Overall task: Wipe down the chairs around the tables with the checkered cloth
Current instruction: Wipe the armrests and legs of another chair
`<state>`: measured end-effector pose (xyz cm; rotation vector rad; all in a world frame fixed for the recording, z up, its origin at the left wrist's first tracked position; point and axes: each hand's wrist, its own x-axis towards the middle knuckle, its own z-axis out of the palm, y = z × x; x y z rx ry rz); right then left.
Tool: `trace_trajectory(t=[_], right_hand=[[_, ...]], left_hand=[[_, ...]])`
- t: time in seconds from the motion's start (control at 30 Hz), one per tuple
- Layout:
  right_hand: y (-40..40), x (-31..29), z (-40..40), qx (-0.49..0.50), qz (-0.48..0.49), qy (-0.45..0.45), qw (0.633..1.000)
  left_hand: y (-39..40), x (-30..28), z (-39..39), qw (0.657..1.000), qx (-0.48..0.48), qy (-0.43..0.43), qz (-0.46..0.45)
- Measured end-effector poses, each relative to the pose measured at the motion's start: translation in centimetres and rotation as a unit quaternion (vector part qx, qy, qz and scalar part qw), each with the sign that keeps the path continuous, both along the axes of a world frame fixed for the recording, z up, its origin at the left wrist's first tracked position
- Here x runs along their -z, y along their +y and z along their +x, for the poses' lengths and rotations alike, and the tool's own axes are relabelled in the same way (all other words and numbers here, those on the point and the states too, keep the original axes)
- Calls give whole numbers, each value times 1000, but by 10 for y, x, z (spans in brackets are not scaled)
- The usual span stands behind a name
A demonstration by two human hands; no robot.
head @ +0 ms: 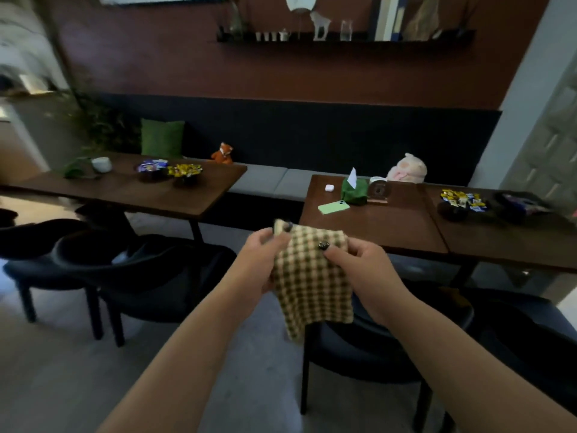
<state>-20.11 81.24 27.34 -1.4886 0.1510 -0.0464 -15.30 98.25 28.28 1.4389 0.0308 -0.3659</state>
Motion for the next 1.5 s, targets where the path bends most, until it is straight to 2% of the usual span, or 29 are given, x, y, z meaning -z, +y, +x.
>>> trace_trajectory(t=[0.07,0.13,0.23,0.43,0.53,0.67,0.73,0.93,1.13,1.3,1.5], right_hand=[[5,2,-8,46,-21,16,999],[8,4,-18,66,-10,41,997],[7,1,-32,15,4,59,998],[18,-17,-54,-59,-109,-56,991],[37,-27,-53,-101,-237,-86,962],[77,-30,-38,-75,-368,-113,920],[101,-28,-24,-66,-385,-132,911],[206,-10,38,-59,-420,-142,894],[306,20,110,-24,-384,-117,915],[359,55,162,25,-198,-9,980],[375,111,219,9,-105,24,994]], left_hand=[[7,12,-21,1000,12,-3,19],[15,20,-39,996,45,-55,44],[27,20,-58,980,52,-152,115],[57,-2,-76,961,29,-214,170],[78,-16,-74,934,31,-263,242],[115,-22,-61,882,43,-314,349],[139,-20,-50,862,34,-331,383],[246,11,18,842,15,-347,414],[345,45,99,884,58,-289,362],[386,70,151,925,3,-236,298],[394,109,218,950,-4,-189,247]])
